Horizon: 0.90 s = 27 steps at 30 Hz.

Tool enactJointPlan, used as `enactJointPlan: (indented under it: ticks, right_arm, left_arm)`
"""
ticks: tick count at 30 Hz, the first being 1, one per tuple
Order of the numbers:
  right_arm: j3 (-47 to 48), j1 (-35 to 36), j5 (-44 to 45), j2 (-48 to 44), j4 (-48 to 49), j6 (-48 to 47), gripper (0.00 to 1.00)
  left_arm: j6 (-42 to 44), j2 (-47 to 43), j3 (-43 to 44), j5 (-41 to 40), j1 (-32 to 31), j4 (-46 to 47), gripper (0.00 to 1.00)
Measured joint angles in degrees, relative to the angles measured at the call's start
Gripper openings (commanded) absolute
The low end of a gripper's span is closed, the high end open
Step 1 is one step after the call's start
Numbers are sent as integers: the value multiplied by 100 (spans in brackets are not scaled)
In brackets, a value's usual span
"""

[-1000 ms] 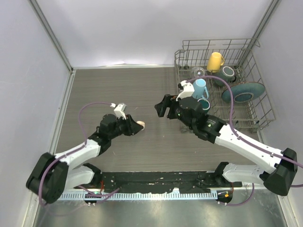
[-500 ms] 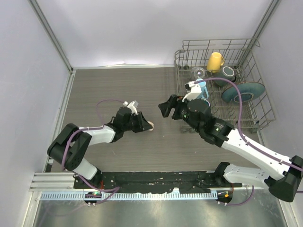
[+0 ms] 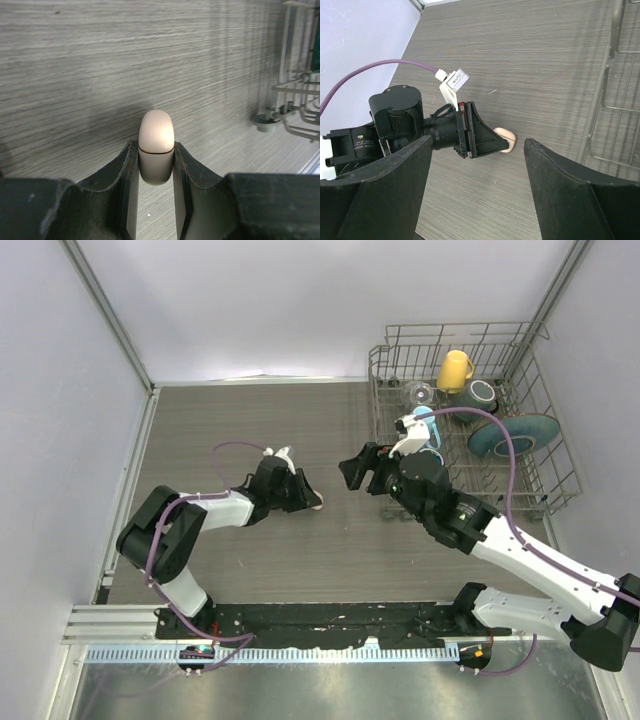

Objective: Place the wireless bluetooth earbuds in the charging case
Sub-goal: Place the charging case at the center of the board.

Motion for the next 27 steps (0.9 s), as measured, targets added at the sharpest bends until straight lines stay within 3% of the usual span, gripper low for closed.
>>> enactJointPlan:
  ticks: [9, 12, 16, 19, 20, 21, 22, 27]
  right_arm:
    - [-28, -107, 31, -101, -59, 0, 79]
    - [-28, -125, 31, -101, -70, 2, 79]
    - [-33, -149, 39, -107, -127, 0, 79]
    - [-55, -181, 50, -131, -153, 0, 79]
    - [-55, -186, 50, -131, -157, 0, 79]
    - [-55, -188, 50, -131, -157, 0, 79]
    - [-55, -210, 46, -131, -162, -2, 79]
    - [-55, -249, 42, -127, -173, -17, 79]
  left_arm:
    - [153, 74, 109, -203, 0, -369, 39]
    - [201, 81, 168, -273, 0, -507, 46]
    - [310, 81, 332, -404, -7, -697, 63]
    - [402, 83, 474, -540, -7, -879, 66]
    - [415, 83, 501, -595, -7, -914, 84]
    - [428, 83, 516, -621, -7, -942, 87]
    - [428, 79, 525, -614, -7, -925, 100]
    - [483, -96, 570, -861, -33, -1130, 100]
